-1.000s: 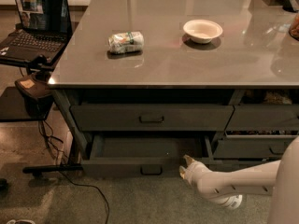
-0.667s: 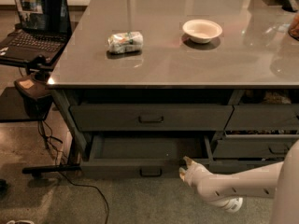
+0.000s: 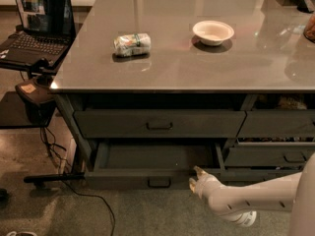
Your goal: Open middle drawer
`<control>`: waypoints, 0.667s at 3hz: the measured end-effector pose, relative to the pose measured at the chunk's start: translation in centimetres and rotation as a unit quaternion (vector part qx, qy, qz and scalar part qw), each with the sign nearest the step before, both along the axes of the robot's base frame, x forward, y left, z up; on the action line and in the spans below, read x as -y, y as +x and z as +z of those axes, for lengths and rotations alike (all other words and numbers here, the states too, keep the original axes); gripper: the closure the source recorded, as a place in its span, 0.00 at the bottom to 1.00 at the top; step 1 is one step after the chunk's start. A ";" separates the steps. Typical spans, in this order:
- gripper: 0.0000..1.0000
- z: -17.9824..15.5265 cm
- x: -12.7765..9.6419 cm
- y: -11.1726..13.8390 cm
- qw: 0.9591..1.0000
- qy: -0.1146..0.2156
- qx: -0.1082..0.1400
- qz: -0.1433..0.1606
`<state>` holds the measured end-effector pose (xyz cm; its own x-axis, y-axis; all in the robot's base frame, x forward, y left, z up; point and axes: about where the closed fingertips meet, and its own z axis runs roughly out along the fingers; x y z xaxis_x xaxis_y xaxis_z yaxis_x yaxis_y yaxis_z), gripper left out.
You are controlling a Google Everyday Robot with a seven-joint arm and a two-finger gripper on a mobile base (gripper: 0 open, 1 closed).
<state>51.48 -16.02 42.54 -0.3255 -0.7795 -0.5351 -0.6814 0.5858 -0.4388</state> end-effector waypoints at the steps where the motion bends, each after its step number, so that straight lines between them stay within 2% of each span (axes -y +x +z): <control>1: 1.00 -0.7 -0.3 -1.4 1.000 0.005 -0.004 0.003; 2: 1.00 -0.1 -0.3 -1.4 1.000 0.005 -0.004 0.003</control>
Offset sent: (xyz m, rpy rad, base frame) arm -0.2567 -0.0304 -0.0747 0.1159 -0.0161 -0.1880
